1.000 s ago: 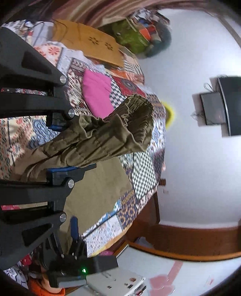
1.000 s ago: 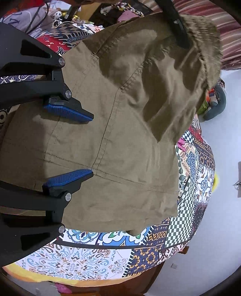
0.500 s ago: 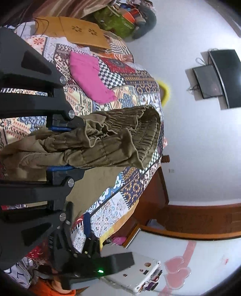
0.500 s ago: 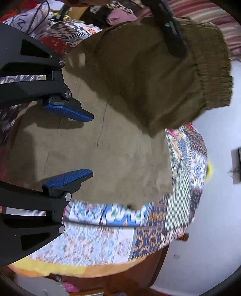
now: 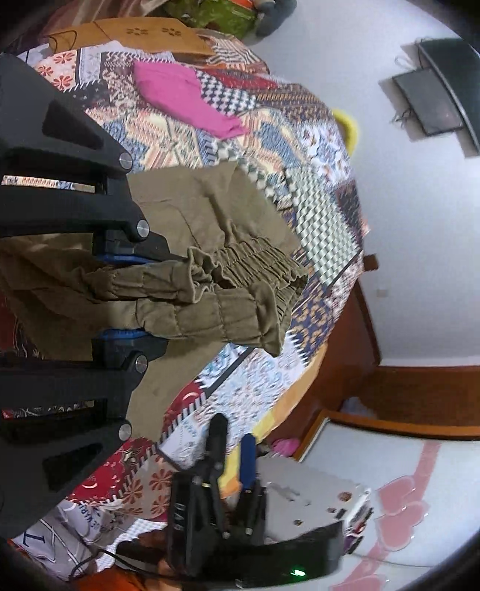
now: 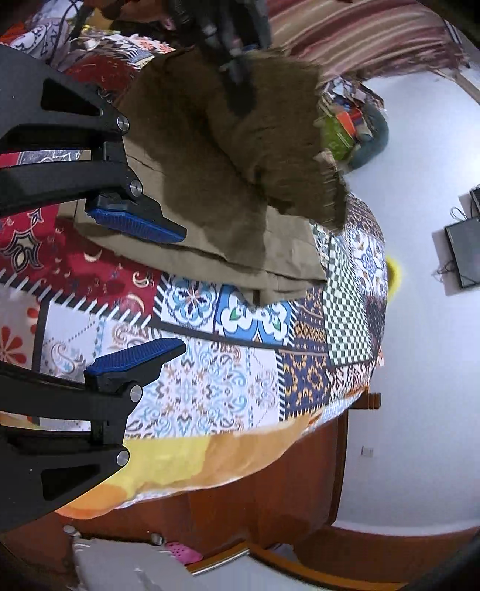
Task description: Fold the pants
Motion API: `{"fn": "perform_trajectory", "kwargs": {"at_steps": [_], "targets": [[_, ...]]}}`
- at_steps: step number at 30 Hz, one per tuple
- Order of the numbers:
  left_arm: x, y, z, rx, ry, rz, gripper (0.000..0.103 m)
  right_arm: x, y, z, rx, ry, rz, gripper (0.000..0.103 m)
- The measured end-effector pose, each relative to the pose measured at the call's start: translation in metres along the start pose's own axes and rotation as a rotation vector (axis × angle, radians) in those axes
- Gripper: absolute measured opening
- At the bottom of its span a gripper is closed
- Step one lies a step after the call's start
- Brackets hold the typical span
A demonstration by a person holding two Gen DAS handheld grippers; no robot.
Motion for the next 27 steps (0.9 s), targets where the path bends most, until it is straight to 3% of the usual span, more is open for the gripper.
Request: {"fn": "perform_trajectory", "kwargs": {"at_steps": [9,12,13,14,16,27], "targets": [[0.018,-0.017,-0.016,0.064,0.084,-0.008,0.028,-0.004,-0.005,0.003,0.013,-0.020,-0.002,0.050],[0.019,-0.020,-0.019,0.092,0.090,0.003,0.034,-0.005,-0.006,0.004,0.014,-0.024,-0.002,0.050],[0.018,-0.023,-0.020,0.096,0.089,-0.007,0.041,-0.006,-0.006,0.004,0.014,-0.026,-0.002,0.050],[0.016,-0.025,-0.020,0.090,0.085,-0.026,0.049,-0.006,-0.006,0.004,0.015,-0.028,-0.002,0.050],[0.012,-0.028,-0.018,0.068,0.083,-0.074,0.057,-0.007,-0.007,0.004,0.015,-0.030,-0.002,0.050],[-0.025,-0.009,0.004,0.001,-0.022,-0.059,0.059,-0.017,-0.002,0.008,0.011,-0.051,0.002,0.050]]}}
Point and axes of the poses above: each gripper's, at about its wrist camera, not at the fingertips, and x roughly the way its jaws point, y to its left, z to its top, the point moved 5 cm from there along x, roughly the way its jaws point, and after that the axes turned 13 degrees about -y, right-handed, at the moved point
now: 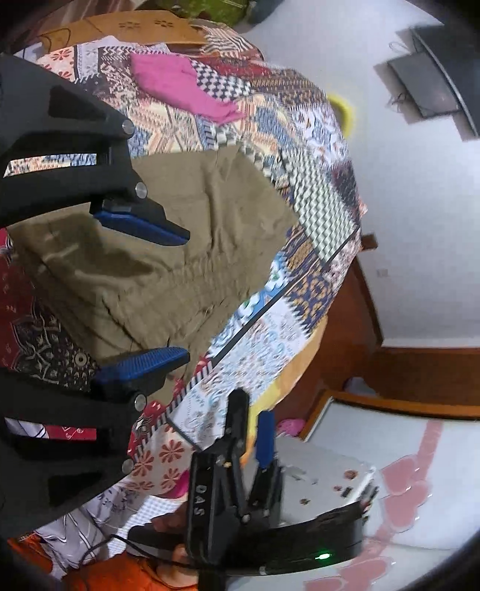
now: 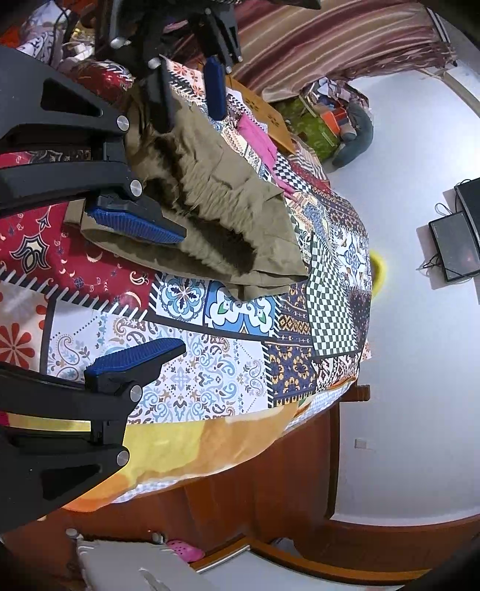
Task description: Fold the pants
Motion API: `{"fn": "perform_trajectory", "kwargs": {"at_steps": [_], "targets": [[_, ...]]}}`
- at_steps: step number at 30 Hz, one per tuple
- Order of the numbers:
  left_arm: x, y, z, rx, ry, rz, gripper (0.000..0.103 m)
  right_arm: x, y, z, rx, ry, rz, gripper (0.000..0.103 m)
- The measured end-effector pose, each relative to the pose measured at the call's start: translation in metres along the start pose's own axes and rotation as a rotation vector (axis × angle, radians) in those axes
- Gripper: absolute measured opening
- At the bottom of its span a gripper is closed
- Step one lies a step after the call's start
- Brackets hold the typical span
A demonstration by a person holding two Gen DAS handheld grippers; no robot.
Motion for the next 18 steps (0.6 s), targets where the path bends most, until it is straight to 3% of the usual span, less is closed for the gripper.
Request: {"fn": "perform_trajectory", "kwargs": {"at_steps": [3,5,9,15,18], "targets": [[0.001,0.016,-0.004,-0.021,0.009,0.027,0.061,-0.001,0.006,0.004,-0.004,-0.007,0.012,0.050],[0.011,0.027,-0.017,-0.050,0.062,0.033,0.061,-0.001,0.013,0.006,-0.007,-0.011,0.028,0.050],[0.028,0.030,-0.043,-0.141,0.148,-0.040,0.061,0.003,0.030,0.009,-0.032,-0.012,0.063,0.050],[0.023,0.031,-0.045,-0.152,0.121,-0.038,0.061,0.016,0.056,0.001,-0.071,0.027,0.108,0.050],[0.016,0.042,-0.041,-0.152,0.100,0.011,0.061,0.027,0.064,-0.015,-0.090,0.080,0.123,0.050]]}}
Point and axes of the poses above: each gripper's, at about its wrist camera, not at the fingertips, and x roughly the way its jaws point, y to its left, z to its top, the point moved 5 cm from there along x, roughly the way its jaws point, and after that the axes turned 13 degrees about -y, right-handed, at the moved point
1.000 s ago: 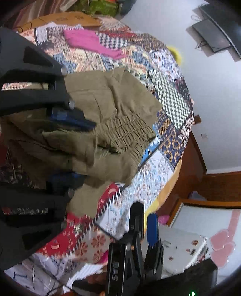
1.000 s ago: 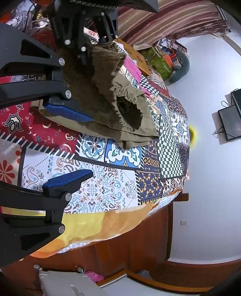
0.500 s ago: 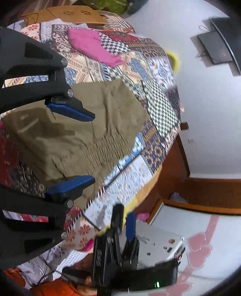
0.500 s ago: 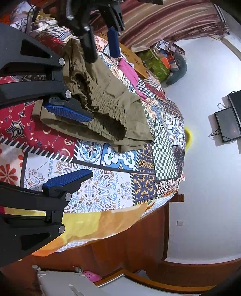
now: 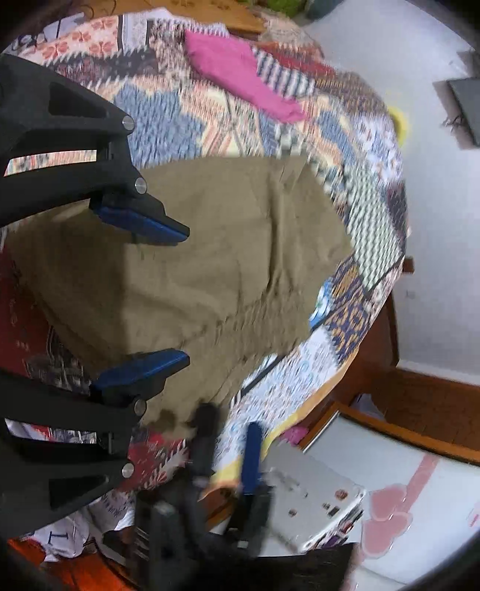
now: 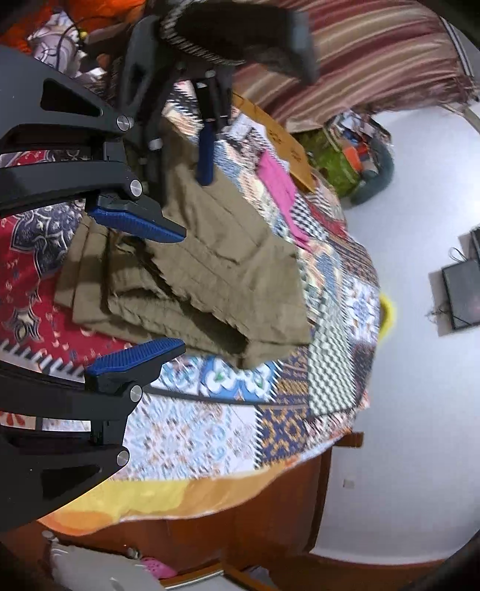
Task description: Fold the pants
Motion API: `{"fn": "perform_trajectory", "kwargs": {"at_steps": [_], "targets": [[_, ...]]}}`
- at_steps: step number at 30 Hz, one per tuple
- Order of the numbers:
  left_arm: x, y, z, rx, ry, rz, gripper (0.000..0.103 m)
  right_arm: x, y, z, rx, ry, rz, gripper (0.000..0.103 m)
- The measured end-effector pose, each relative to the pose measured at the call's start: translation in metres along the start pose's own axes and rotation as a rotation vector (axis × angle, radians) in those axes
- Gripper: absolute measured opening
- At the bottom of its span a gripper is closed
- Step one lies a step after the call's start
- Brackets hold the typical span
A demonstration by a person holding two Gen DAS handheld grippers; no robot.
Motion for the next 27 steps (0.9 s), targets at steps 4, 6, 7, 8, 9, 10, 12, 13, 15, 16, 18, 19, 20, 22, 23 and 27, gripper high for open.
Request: {"fn": "perform_trajectory", "kwargs": {"at_steps": [4,6,7,8,9,10,12,13,15,16,18,19,20,22,23,27], "targets": [[-0.010,0.025,0.011,-0.016,-0.041,0.047,0.061,0.013,-0.002,-0.020,0.012,0.046,-0.004,0.050],[-0.011,0.037,0.016,-0.020,-0.050,0.074,0.061,0.012,-0.008,-0.024,0.046,0.041,-0.004,0.056],[-0.011,0.046,0.018,-0.025,-0.056,0.095,0.061,0.011,-0.010,-0.024,0.063,0.039,0.000,0.058],[-0.010,0.053,0.020,-0.031,-0.061,0.110,0.061,0.011,-0.011,-0.025,0.071,0.041,0.006,0.058],[-0.007,0.064,0.023,-0.045,-0.064,0.125,0.061,0.011,-0.011,-0.025,0.074,0.041,0.008,0.058],[-0.003,0.074,0.025,-0.057,-0.062,0.138,0.061,0.011,-0.011,-0.025,0.069,0.040,0.007,0.058],[0.008,0.089,0.029,-0.074,-0.053,0.161,0.061,0.011,-0.009,-0.024,0.053,0.039,0.001,0.058],[0.013,0.096,0.030,-0.079,-0.048,0.167,0.061,0.011,-0.009,-0.024,0.051,0.040,0.000,0.058],[0.023,0.104,0.031,-0.091,-0.032,0.170,0.061,0.013,-0.010,-0.023,0.052,0.043,0.002,0.058],[0.032,0.109,0.032,-0.103,-0.017,0.160,0.061,0.014,-0.011,-0.023,0.052,0.044,-0.001,0.058],[0.045,0.115,0.031,-0.116,0.010,0.142,0.061,0.016,-0.013,-0.023,0.057,0.048,0.003,0.058],[0.052,0.118,0.032,-0.114,0.023,0.139,0.061,0.016,-0.014,-0.024,0.059,0.049,0.004,0.058],[0.057,0.119,0.032,-0.111,0.031,0.139,0.061,0.017,-0.015,-0.024,0.060,0.051,0.004,0.059],[0.071,0.124,0.035,-0.103,0.044,0.143,0.061,0.019,-0.018,-0.023,0.056,0.052,-0.009,0.059],[0.076,0.126,0.037,-0.104,0.047,0.142,0.061,0.020,-0.019,-0.023,0.050,0.055,-0.017,0.059],[0.095,0.140,0.049,-0.141,0.048,0.129,0.061,0.027,-0.025,-0.021,0.047,0.068,-0.032,0.059]]}}
Point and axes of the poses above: each gripper's, at about its wrist camera, not at the fingertips, and x roughly the way its jaws point, y to its left, z to its top, the point moved 5 cm from there along x, roughly the way its jaws point, and after that the axes turned 13 degrees about -y, right-handed, at the moved point
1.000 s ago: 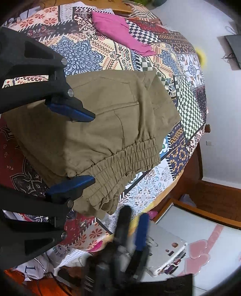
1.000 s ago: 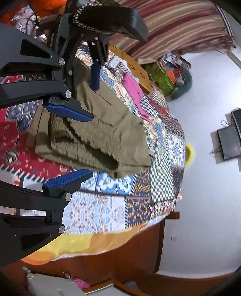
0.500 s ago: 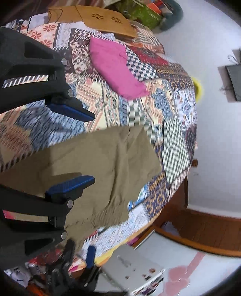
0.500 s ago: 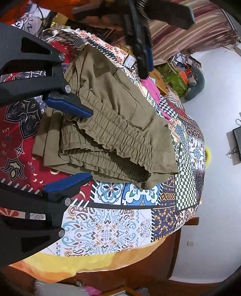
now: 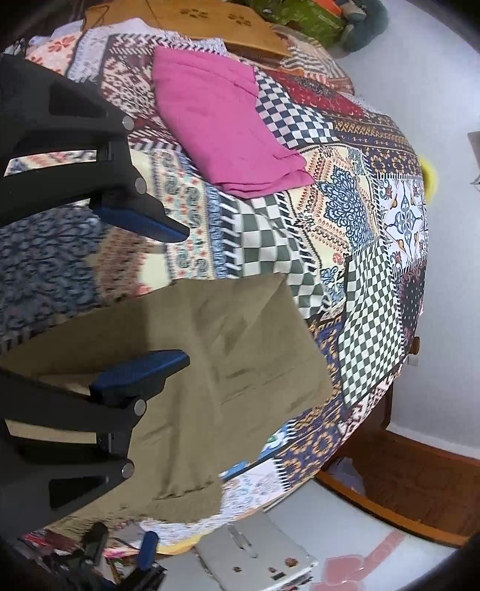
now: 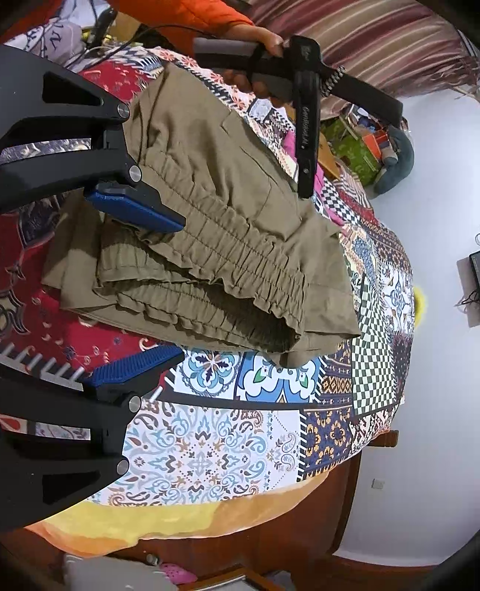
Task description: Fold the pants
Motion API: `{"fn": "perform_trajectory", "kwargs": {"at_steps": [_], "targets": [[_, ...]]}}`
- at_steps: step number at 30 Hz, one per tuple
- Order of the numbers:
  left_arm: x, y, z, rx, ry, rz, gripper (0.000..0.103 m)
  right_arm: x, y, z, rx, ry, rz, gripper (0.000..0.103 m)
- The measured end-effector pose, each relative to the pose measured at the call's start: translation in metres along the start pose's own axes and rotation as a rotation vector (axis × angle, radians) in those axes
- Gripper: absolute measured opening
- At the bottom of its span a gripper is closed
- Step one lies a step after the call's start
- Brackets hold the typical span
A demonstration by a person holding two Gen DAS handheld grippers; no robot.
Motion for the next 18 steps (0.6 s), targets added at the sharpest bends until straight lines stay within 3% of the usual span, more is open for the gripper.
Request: {"fn": "perform_trajectory", "kwargs": {"at_steps": [5,10,14,18], "targets": [[0.025,0.011,0.018,-0.020,0.002,-0.005,0.061,0.018,-0.014,0.001,-0.011,0.041,-0.066,0.059],[0.059,0.017,0.025,-0.033,0.044,-0.042,0.060,0.027,-0.026,0.002,0.043,0.053,-0.028,0.059],[0.080,0.020,0.022,-0.087,0.092,-0.106,0.043,0.030,-0.032,0.004,0.062,0.053,-0.035,0.059],[0.087,0.016,0.025,-0.090,0.077,-0.134,0.024,0.036,-0.038,0.008,0.061,0.052,-0.048,0.059]]}}
Point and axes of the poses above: each gripper's, at about its wrist camera, not at the fingertips, and x roughly the way its jaws point, y to its left, z to its top, the point moved 5 cm from there along x, roughly the way its jaws point, and after that the axes turned 13 degrees about -y, right-handed, at the moved point
